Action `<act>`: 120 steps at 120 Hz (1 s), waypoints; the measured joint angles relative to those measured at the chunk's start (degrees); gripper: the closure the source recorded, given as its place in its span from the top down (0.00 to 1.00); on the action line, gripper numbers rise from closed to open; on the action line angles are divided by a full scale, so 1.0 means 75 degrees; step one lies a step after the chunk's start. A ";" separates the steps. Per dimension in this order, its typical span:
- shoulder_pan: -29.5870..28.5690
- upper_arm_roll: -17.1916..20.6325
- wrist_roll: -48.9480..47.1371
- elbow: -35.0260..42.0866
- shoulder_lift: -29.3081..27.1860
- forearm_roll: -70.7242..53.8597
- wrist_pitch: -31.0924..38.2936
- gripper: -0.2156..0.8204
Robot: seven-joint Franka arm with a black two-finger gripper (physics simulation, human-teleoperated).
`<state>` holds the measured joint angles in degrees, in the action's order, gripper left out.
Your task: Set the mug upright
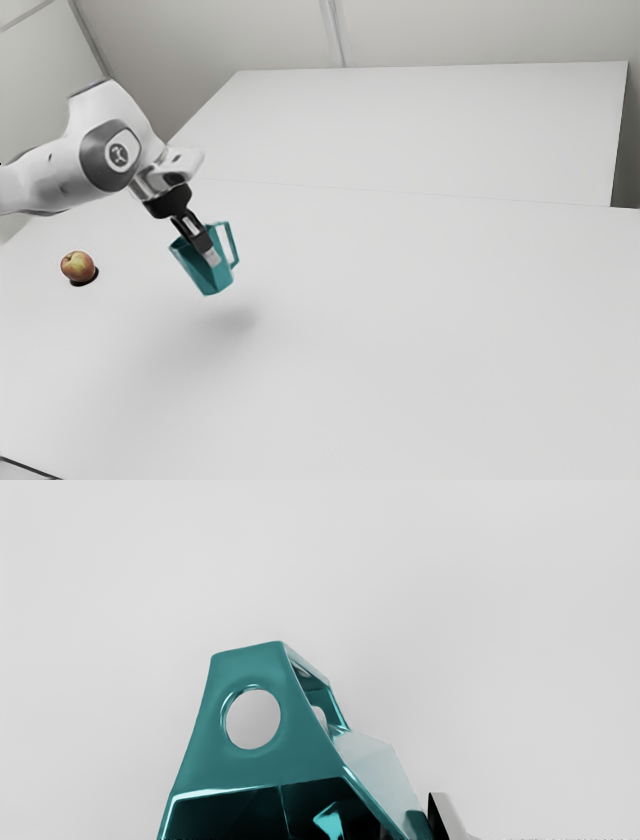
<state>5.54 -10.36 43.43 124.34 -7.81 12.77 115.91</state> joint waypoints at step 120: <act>0.0167 0.1051 -0.5286 0.2125 -0.0368 -0.2909 0.2807 0.04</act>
<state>6.80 -2.48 3.78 140.28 -10.57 -9.05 136.97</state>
